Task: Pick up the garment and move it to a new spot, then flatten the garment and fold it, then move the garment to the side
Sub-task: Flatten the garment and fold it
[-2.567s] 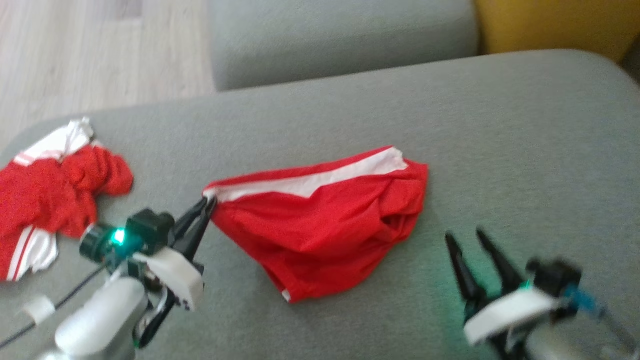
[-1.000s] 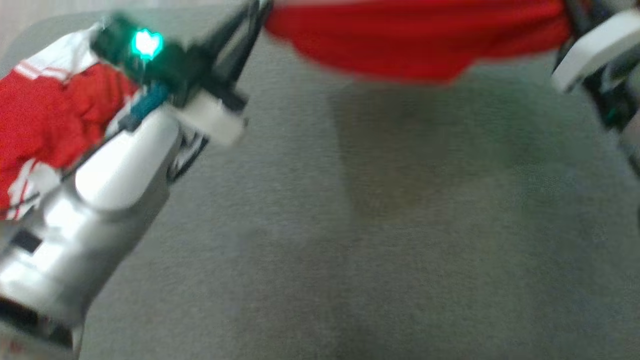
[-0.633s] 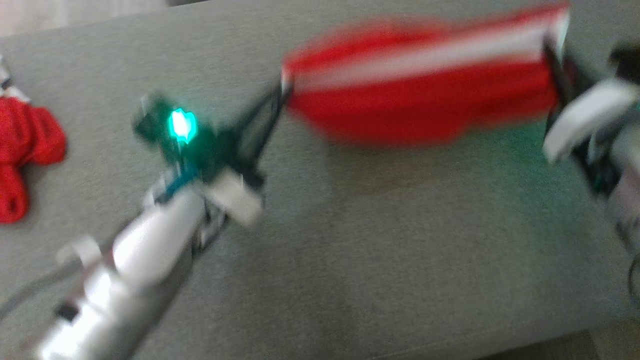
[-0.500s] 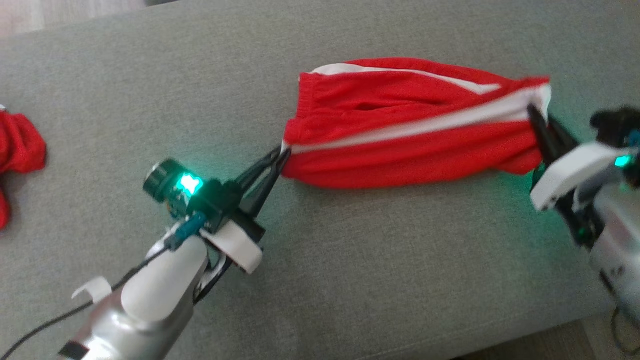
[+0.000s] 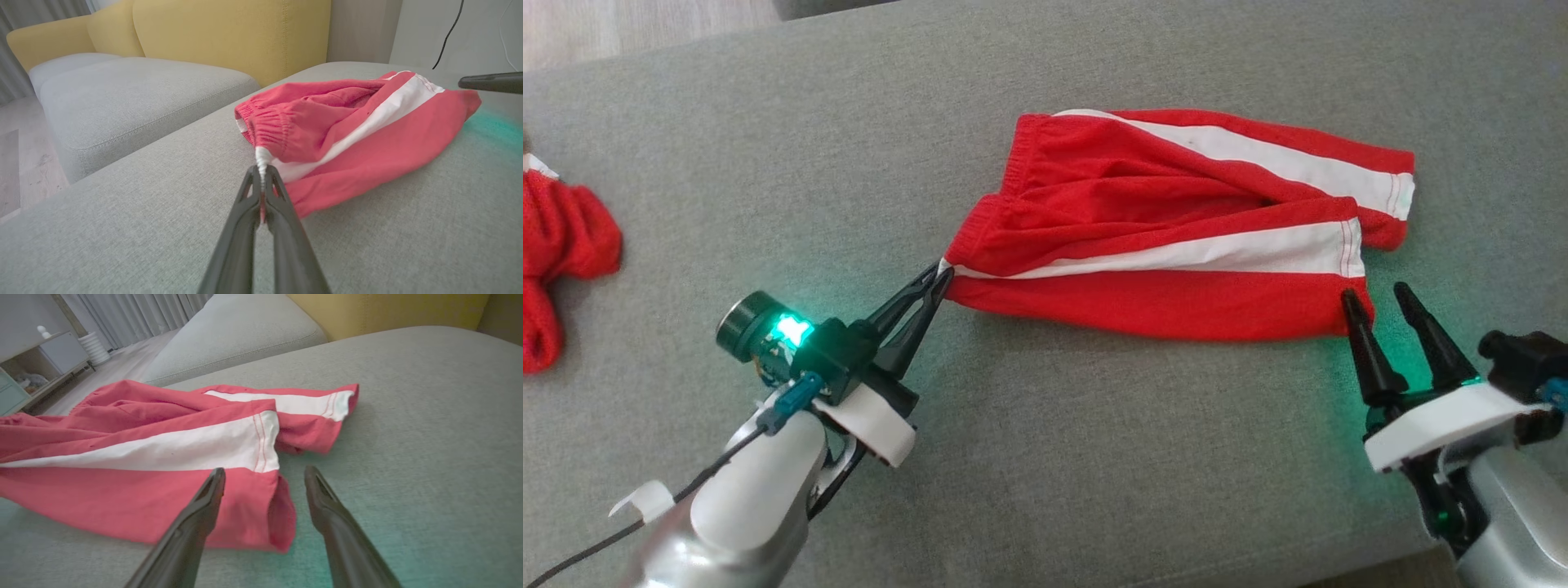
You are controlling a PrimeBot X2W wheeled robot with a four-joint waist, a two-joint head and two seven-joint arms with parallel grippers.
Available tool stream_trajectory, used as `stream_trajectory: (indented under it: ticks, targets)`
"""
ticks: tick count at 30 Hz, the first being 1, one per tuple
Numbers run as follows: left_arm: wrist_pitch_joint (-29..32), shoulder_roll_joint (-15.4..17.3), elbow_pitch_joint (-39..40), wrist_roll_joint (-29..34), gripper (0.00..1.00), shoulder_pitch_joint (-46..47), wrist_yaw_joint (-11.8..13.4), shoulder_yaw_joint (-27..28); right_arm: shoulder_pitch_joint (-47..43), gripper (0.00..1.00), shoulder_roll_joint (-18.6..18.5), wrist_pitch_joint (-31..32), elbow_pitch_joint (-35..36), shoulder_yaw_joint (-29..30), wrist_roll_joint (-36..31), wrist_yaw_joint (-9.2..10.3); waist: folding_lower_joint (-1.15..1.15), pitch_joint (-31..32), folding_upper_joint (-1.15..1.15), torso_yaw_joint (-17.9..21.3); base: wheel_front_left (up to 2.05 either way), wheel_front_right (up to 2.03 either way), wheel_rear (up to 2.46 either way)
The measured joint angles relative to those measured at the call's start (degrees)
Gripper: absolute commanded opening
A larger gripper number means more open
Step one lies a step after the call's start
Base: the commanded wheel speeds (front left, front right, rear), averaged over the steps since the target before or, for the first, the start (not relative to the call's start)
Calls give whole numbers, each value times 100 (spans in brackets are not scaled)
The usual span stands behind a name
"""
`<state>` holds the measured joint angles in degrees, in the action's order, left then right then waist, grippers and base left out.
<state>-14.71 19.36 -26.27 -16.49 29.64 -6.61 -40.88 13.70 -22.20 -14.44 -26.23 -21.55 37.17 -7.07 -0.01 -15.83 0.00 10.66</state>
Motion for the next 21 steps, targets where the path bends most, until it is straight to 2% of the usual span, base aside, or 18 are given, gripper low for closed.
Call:
stream_trajectory:
  ticks: [4,13,14,15,16,17,18,19,21]
  targets:
    - [0,-24,-70,42,0,0,-5,9,87,100,8,99,47,2,12,0,0,-22,0,-15,0,0,0]
    - [0,-145,-190,144,0,85,-55,-13,806,100,-122,786,-349,-272,309,0,1,-101,0,-166,0,0,0]
    - [0,-159,-209,144,0,101,-56,-24,846,96,-160,822,-380,-319,350,0,1,-105,0,-184,0,0,0]
    - [0,-174,-225,144,0,113,-73,-36,881,83,-190,887,-414,-368,423,0,1,-108,0,-202,0,0,0]
    - [0,-180,-232,144,0,127,-97,-48,909,58,-225,943,-449,-441,467,0,1,-111,0,-220,0,0,0]
    - [0,-186,-240,144,0,140,-97,-63,932,42,-248,960,-472,-497,483,0,1,-114,0,-237,0,0,0]
    - [0,-193,-245,144,0,156,-97,-70,955,16,-268,960,-487,-559,498,0,1,-120,0,-251,0,0,0]
    - [0,-200,-249,144,0,176,-97,-78,972,0,-280,959,-510,-597,527,0,1,-125,0,-263,0,0,0]
    - [0,-205,-250,144,0,191,-97,-96,1020,0,-313,938,-549,-689,580,0,1,-126,0,-280,0,0,0]
